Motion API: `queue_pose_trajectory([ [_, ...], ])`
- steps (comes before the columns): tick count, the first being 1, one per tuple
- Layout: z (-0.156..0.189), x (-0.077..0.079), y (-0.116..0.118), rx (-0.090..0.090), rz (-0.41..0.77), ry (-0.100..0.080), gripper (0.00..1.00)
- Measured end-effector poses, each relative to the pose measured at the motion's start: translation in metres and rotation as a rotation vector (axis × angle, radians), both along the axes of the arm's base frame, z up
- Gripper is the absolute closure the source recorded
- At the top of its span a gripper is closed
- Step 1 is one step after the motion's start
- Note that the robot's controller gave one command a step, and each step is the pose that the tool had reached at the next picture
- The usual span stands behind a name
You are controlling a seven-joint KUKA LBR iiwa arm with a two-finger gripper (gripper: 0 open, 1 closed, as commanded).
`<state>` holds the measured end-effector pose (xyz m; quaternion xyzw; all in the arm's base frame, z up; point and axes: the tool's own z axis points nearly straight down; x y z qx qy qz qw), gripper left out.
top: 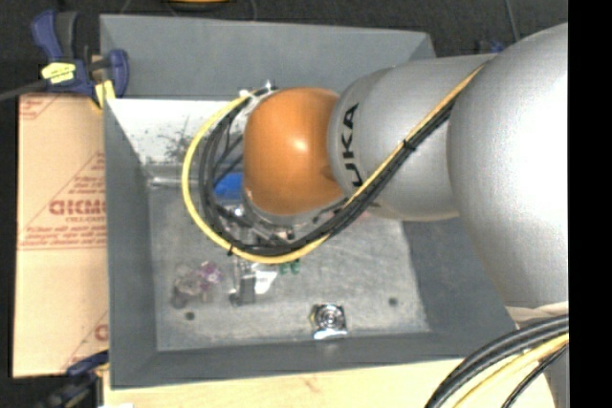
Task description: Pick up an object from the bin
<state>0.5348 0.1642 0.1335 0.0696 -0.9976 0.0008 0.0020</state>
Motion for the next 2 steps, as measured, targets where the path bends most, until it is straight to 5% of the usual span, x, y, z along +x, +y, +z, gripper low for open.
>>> queue_pose_trajectory([
  [1, -0.0646, 0.0262, 0.0176, 0.003, 0.299, -0.005, 0.0],
  [2, -0.0629, 0.027, 0.0181, 0.005, 0.296, -0.007, 1.0],
])
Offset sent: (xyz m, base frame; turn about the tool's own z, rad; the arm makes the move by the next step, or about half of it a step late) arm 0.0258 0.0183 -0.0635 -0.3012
